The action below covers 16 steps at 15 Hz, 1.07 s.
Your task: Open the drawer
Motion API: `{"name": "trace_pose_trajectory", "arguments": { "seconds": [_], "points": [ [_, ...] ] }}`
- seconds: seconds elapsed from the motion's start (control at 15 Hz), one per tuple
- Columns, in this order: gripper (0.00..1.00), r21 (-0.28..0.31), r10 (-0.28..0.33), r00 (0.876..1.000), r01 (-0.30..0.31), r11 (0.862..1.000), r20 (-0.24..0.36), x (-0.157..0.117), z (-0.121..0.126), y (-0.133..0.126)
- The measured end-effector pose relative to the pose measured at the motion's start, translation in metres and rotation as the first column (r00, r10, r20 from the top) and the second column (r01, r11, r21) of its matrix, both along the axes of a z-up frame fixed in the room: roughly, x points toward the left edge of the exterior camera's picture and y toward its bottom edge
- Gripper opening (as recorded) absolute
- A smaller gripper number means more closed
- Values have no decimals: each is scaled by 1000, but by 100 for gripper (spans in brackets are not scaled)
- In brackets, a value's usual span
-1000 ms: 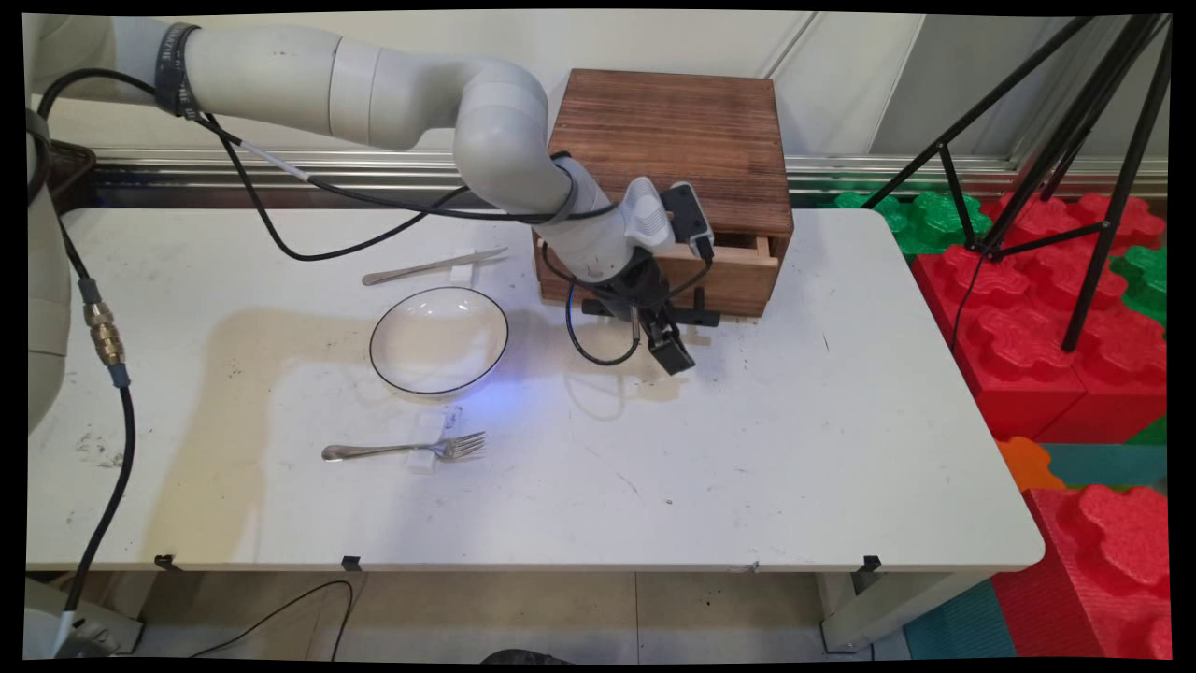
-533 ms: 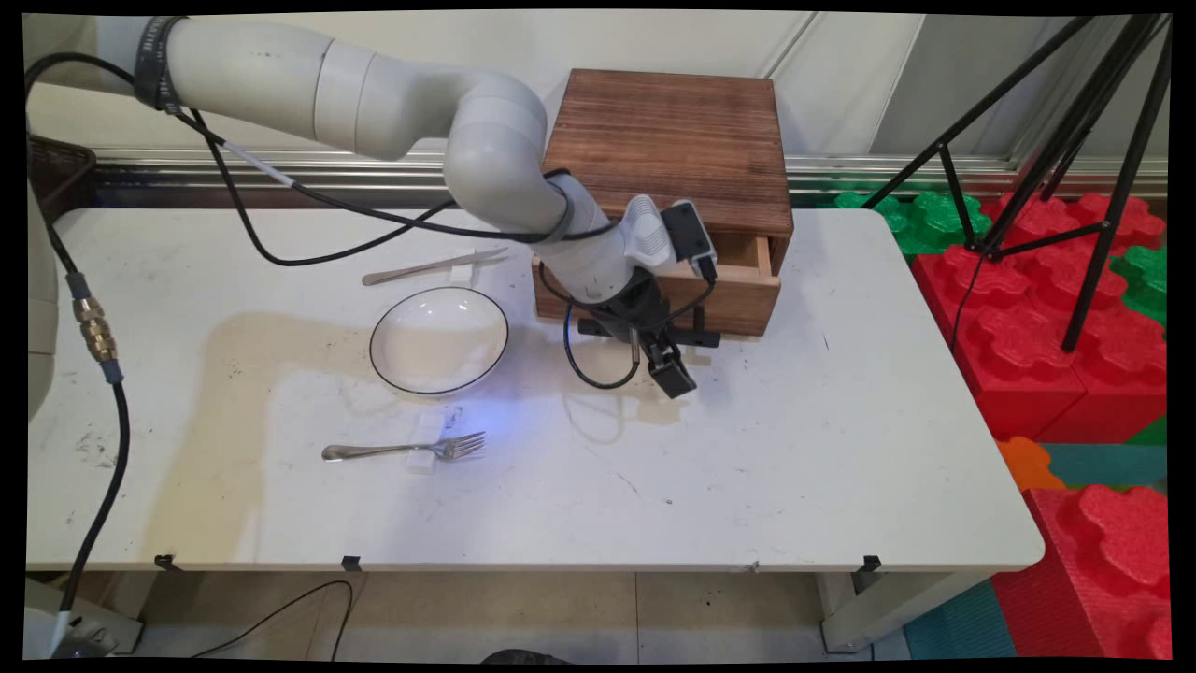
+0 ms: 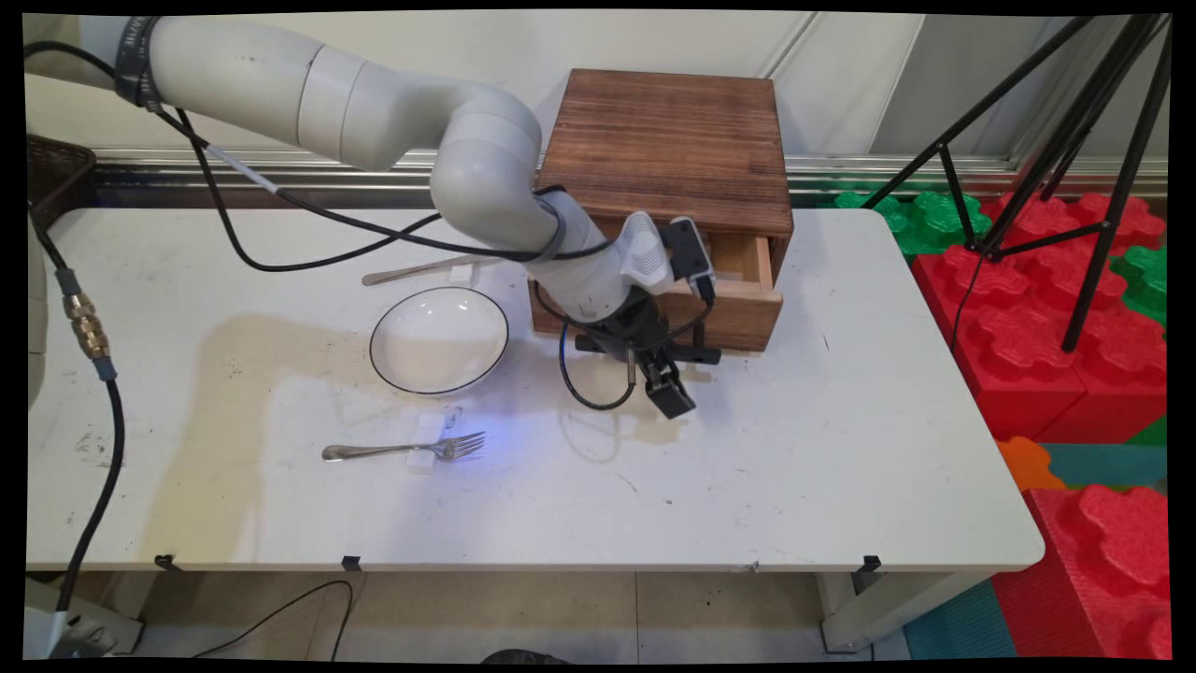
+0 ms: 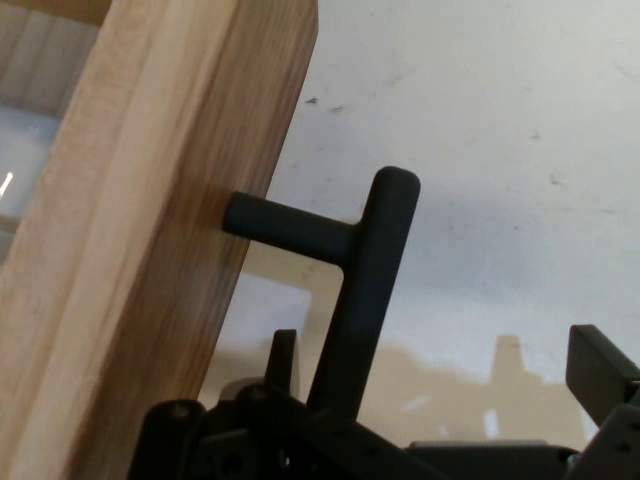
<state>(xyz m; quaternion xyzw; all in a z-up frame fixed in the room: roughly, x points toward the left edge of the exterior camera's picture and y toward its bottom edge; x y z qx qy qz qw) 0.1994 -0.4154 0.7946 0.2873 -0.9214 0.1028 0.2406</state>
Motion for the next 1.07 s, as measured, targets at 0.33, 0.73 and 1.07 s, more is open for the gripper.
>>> {"name": "trace_pose_trajectory", "arguments": {
  "seconds": [0.33,0.73,1.07],
  "points": [
    [100,3,-6,1000,6,1000,-8,-3,-1,12],
    [100,8,-21,1000,21,1000,-15,-6,-1,31],
    [100,4,-33,999,33,999,-16,-8,-1,44]
  ]
}}
